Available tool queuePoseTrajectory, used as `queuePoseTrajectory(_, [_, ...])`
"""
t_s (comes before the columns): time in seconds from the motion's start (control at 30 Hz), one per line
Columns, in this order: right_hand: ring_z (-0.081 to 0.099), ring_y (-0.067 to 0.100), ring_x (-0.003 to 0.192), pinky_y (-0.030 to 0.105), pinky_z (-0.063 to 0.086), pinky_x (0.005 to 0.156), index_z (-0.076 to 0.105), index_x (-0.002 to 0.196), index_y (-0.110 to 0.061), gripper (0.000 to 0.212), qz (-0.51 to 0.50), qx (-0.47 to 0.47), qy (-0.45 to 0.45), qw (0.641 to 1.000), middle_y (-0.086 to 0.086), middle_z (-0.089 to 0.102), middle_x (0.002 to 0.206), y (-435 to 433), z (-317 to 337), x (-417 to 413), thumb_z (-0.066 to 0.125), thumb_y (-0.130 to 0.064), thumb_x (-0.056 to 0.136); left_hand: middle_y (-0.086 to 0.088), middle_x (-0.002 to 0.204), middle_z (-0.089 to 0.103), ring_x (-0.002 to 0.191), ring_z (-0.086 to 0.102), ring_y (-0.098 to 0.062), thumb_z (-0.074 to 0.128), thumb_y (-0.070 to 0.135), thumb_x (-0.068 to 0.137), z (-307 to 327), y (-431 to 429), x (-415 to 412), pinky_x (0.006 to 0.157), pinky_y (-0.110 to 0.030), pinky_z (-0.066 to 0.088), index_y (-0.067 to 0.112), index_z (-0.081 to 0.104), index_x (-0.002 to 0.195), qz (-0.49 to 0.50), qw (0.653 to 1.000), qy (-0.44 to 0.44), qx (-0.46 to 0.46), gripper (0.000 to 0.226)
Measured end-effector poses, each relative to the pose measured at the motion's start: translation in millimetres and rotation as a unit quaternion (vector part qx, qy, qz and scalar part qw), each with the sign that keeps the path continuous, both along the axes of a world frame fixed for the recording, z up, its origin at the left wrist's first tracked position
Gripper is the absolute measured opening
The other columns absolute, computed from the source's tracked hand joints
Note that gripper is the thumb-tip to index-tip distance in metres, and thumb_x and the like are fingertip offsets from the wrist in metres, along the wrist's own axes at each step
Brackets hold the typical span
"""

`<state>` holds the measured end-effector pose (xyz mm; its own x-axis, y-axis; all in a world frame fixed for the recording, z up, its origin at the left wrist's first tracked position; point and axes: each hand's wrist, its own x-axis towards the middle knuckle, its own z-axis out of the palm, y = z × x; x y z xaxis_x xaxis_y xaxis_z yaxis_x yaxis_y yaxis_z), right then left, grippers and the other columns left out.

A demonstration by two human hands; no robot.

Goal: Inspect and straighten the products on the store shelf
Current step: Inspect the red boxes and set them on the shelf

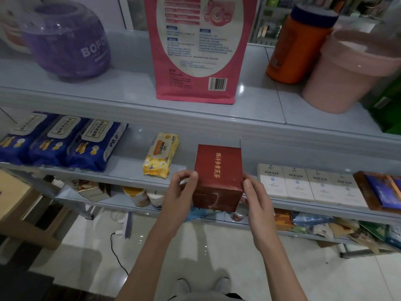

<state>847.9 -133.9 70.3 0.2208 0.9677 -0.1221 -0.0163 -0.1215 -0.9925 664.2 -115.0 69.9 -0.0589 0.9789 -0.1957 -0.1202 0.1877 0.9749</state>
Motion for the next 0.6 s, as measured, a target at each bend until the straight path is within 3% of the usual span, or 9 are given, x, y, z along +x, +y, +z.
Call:
queuePoseTrajectory(0.13, [0.062,0.007,0.119,0.025,0.054,0.094,0.065,0.125,-0.038,0.03,0.001,0.01,-0.021,1.0,-0.012,0.062,0.131,1.3,-1.5,0.5,0.06,-0.044,0.096,0.006,0.127,0.069,0.116,0.066,-0.01,0.065,0.049,0.086,-1.7,1.6,-2.9,0.087,-0.027,0.058,0.03,0.058,0.136,-0.019,1.0,0.01,0.008,0.054])
queuePoseTrajectory(0.2, [0.062,0.009,0.121,0.029,0.053,0.097,0.066,0.125,-0.038,0.026,0.004,0.012,-0.022,1.0,-0.011,0.064,0.132,0.4,-2.8,2.0,0.061,-0.03,0.101,0.009,0.129,0.068,0.12,0.064,-0.009,0.066,0.041,0.091,-2.7,1.5,-4.2,0.096,-0.034,0.057,0.029,0.059,0.135,-0.024,0.999,0.032,0.018,0.046])
queuePoseTrajectory(0.27, [0.062,0.009,0.122,0.031,0.054,0.096,0.065,0.127,-0.037,0.028,0.005,0.013,-0.02,1.0,-0.011,0.064,0.133,-0.7,-3.4,2.5,0.063,-0.03,0.1,0.012,0.129,0.067,0.12,0.063,-0.007,0.066,0.031,0.096,-3.0,1.2,-3.9,0.097,-0.037,0.058,0.029,0.06,0.133,-0.021,0.998,0.052,0.028,0.037])
queuePoseTrajectory(0.33, [0.062,0.005,0.121,0.027,0.055,0.094,0.064,0.128,-0.037,0.032,0.003,0.016,-0.022,1.0,-0.013,0.064,0.133,-1.8,-3.4,2.6,0.065,-0.035,0.096,0.012,0.129,0.066,0.118,0.064,-0.006,0.067,0.035,0.094,-2.1,0.6,-2.4,0.095,-0.037,0.059,0.029,0.06,0.131,-0.018,0.998,0.052,0.031,0.039])
queuePoseTrajectory(0.43, [0.064,-0.001,0.113,0.017,0.057,0.081,0.064,0.127,-0.035,0.029,-0.007,0.018,-0.001,1.0,-0.021,0.068,0.122,-1.9,-4.0,3.5,0.063,-0.025,0.1,0.008,0.131,0.066,0.117,0.065,-0.006,0.073,0.043,0.089,-2.0,-0.6,-1.3,0.097,-0.044,0.058,0.026,0.06,0.129,-0.013,0.998,0.048,0.034,0.045])
queuePoseTrajectory(0.53, [0.066,-0.007,0.103,0.013,0.055,0.076,0.062,0.124,-0.034,0.027,-0.011,0.014,0.024,1.0,-0.021,0.069,0.114,-2.4,-2.7,3.6,0.056,-0.016,0.104,0.015,0.134,0.062,0.126,0.058,-0.004,0.073,0.025,0.093,-5.9,-0.7,-2.0,0.101,-0.05,0.055,0.022,0.061,0.125,-0.009,0.996,0.068,0.062,0.034])
queuePoseTrajectory(0.6, [0.066,-0.008,0.101,0.012,0.055,0.075,0.06,0.129,-0.029,0.029,-0.012,0.009,0.024,1.0,-0.017,0.066,0.12,-3.2,-2.7,3.4,0.053,-0.014,0.105,0.016,0.138,0.06,0.129,0.055,-0.005,0.075,0.027,0.09,-5.5,-0.8,-2.3,0.1,-0.051,0.055,0.023,0.061,0.124,-0.013,0.994,0.073,0.076,0.037])
